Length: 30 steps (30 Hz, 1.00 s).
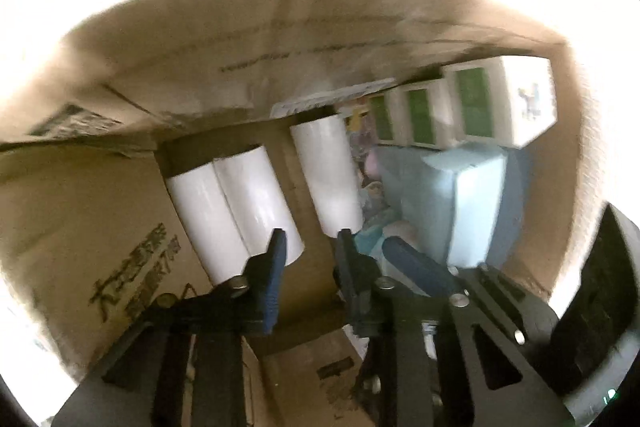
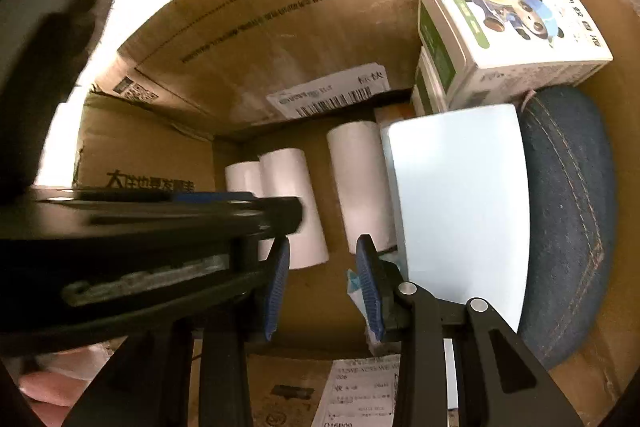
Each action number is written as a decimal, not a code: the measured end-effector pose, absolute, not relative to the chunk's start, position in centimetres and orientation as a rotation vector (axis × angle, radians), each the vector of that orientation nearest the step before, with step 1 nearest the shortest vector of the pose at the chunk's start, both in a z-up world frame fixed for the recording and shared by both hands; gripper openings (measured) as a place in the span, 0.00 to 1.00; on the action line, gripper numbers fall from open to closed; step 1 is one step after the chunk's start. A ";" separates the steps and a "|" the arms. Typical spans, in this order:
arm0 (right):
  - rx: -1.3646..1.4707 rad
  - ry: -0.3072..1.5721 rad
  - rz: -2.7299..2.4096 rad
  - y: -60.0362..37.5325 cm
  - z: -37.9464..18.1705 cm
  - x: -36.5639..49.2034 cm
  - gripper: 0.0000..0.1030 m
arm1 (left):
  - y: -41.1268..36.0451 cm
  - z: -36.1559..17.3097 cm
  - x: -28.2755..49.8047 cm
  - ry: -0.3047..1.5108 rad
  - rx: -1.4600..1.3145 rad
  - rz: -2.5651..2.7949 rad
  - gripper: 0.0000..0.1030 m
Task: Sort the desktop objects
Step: 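Open and withdraw the left tool while the right tool opens off the tube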
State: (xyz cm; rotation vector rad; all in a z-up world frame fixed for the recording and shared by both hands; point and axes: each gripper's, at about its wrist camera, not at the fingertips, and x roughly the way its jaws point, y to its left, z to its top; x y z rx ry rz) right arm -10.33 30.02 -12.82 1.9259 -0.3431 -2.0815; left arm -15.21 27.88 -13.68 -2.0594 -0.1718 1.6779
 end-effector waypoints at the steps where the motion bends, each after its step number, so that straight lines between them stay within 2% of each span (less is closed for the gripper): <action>1: 1.934 -0.324 -2.093 30.2 -12.8 -11.1 0.30 | 27.8 -13.0 -15.2 -0.157 -2.010 1.684 0.09; 4: 1.941 -0.278 -2.136 29.8 -12.4 -11.0 0.30 | 27.3 -11.7 -15.0 -0.151 -1.890 1.705 0.03; 6: 1.950 -0.236 -2.173 29.5 -11.9 -11.1 0.30 | 26.8 -11.2 -15.1 -0.158 -1.821 1.698 0.02; 8: 1.955 -0.148 -2.211 28.7 -11.3 -11.1 0.24 | 25.9 -11.0 -15.5 -0.205 -1.758 1.689 0.02; 14: 2.061 -0.016 -2.191 26.7 -11.7 -12.6 0.24 | 22.9 -10.0 -16.9 -0.367 -1.556 1.640 0.00; 17: 2.129 -0.031 -2.147 26.1 -12.6 -13.6 0.24 | 20.2 -9.7 -14.5 -0.379 -1.448 1.669 0.00; 22: 2.208 0.295 -2.169 24.1 -14.1 -15.4 0.24 | 19.8 -9.8 -13.1 -0.442 -1.341 1.684 0.00; 30: 2.266 0.513 -2.159 22.1 -15.8 -16.9 0.24 | 17.8 -10.3 -14.1 -0.485 -1.275 1.714 0.00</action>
